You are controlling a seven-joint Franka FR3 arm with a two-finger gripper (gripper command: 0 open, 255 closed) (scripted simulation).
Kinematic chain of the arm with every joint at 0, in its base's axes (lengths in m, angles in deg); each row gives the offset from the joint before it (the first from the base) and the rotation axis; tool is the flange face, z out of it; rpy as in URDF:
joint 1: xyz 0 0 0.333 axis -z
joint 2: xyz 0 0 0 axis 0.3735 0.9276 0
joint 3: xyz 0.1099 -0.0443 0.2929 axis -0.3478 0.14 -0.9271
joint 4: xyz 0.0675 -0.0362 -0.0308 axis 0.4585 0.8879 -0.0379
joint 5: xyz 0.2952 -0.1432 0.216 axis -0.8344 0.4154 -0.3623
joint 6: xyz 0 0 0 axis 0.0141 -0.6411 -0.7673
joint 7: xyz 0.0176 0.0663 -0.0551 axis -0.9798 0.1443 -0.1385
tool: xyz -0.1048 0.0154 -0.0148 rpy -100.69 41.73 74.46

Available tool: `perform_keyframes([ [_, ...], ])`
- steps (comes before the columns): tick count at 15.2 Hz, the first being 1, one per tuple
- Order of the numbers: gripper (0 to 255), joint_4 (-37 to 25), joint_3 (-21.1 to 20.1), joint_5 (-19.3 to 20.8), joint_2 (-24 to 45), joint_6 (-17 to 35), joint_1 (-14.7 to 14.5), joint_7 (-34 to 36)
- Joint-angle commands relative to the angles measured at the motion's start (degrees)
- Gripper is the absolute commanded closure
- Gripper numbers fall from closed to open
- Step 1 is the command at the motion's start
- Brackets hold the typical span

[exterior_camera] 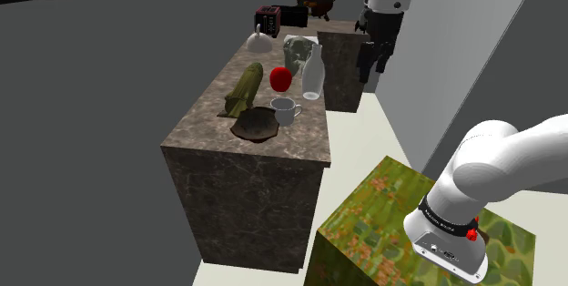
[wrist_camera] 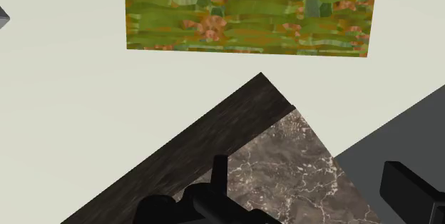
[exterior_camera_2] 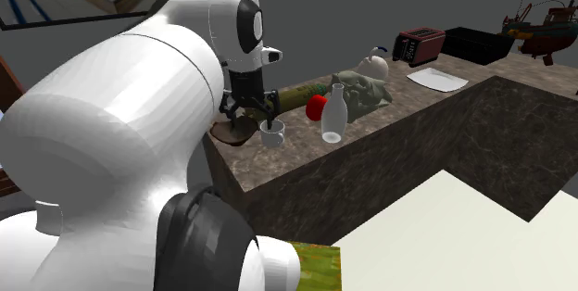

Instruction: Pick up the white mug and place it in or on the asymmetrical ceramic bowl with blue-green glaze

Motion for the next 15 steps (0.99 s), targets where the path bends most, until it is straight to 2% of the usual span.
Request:
perform_keyframes([
  [1, 0, 0.0, 0.0, 0.0, 0.0, 0.0, 0.0, 0.0],
  [8, 0, -3.3, -1.6, -0.2, 13.8, 10.5, 0.1, 1.5],
  [15, 0, -10.3, -2.9, 0.6, 28.7, 18.2, 0.2, 3.3],
])
